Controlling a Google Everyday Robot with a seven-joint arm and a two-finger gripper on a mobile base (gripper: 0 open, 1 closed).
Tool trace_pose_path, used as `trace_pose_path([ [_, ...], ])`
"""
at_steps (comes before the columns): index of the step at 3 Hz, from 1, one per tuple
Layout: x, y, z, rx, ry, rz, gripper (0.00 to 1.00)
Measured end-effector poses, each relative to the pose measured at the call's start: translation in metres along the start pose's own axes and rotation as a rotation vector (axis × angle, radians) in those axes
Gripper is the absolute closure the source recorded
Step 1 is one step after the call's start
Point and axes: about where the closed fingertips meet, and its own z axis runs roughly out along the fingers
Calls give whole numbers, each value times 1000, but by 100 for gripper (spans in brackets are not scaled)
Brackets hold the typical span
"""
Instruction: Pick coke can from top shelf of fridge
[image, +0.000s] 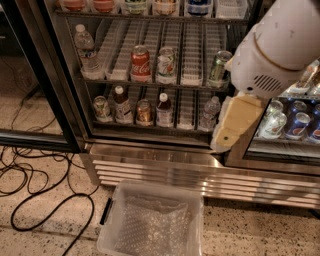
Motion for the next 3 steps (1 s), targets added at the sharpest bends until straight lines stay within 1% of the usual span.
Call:
trace_pose_path([
  [1,-42,8,8,13,-36,-20,0],
  [2,-44,8,7,15,-39,-19,0],
  [3,-51,6,8,30,-84,-7,0],
])
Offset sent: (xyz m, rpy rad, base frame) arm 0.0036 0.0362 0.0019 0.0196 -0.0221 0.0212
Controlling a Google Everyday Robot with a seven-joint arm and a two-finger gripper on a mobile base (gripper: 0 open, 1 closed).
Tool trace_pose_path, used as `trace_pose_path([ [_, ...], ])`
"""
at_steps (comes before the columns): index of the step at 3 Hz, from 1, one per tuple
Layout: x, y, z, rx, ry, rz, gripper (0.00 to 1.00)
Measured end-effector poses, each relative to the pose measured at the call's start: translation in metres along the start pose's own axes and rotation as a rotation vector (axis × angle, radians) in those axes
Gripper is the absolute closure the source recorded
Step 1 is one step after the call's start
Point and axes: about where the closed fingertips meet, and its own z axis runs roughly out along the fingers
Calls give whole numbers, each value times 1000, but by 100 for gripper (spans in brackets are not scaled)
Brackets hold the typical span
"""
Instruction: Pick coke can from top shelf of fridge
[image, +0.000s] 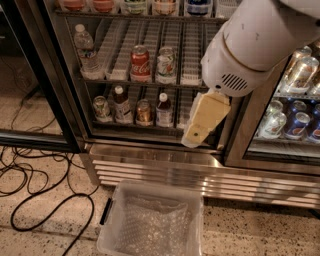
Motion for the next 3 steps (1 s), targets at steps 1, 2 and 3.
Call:
trace_pose_path([
  [1,-25,-17,26,40,-64,50,0],
  [2,-44,-40,52,67,-121,133,0],
  [3,-44,-57,74,63,-155,229,0],
])
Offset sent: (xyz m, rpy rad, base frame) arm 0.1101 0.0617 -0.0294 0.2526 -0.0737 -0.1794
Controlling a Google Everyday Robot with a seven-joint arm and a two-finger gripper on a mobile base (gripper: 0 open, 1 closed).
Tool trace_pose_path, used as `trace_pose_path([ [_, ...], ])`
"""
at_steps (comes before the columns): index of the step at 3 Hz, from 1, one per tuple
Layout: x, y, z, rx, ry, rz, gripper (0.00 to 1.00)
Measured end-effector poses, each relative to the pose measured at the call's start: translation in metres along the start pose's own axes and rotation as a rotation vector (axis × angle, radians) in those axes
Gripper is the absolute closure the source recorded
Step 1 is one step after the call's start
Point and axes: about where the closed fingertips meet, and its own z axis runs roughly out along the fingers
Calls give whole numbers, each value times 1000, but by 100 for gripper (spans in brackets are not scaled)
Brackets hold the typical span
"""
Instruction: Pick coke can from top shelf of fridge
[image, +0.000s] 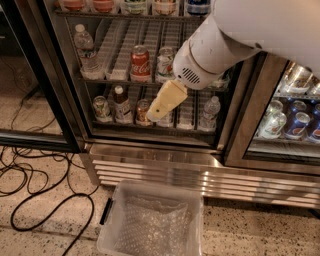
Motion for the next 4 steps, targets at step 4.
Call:
trace_pose_path([
  [4,-74,-40,40,141,-303,289,0],
])
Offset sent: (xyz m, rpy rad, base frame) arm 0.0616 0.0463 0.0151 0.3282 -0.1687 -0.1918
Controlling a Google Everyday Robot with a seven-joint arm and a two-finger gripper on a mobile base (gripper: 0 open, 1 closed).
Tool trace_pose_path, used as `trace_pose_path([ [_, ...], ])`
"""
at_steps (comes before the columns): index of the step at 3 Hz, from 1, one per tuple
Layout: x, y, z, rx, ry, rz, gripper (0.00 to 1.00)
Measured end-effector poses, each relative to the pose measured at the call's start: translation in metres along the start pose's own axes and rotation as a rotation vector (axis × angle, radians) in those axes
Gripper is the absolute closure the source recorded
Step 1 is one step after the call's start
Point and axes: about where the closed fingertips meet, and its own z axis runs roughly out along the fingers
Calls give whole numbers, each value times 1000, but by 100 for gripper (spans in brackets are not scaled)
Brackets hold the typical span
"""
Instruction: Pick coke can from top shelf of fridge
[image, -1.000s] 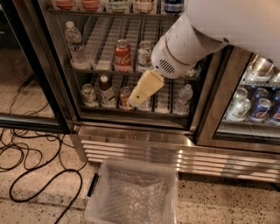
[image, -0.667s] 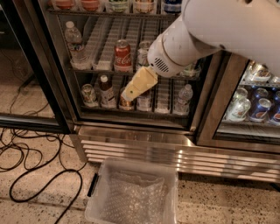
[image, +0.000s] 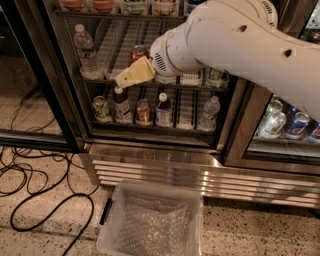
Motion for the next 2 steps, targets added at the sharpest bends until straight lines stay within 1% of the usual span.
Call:
trace_pose_path([
  [1,0,0,0,0,0,0,0],
  [2,-7,2,9,27,-27,13,0],
])
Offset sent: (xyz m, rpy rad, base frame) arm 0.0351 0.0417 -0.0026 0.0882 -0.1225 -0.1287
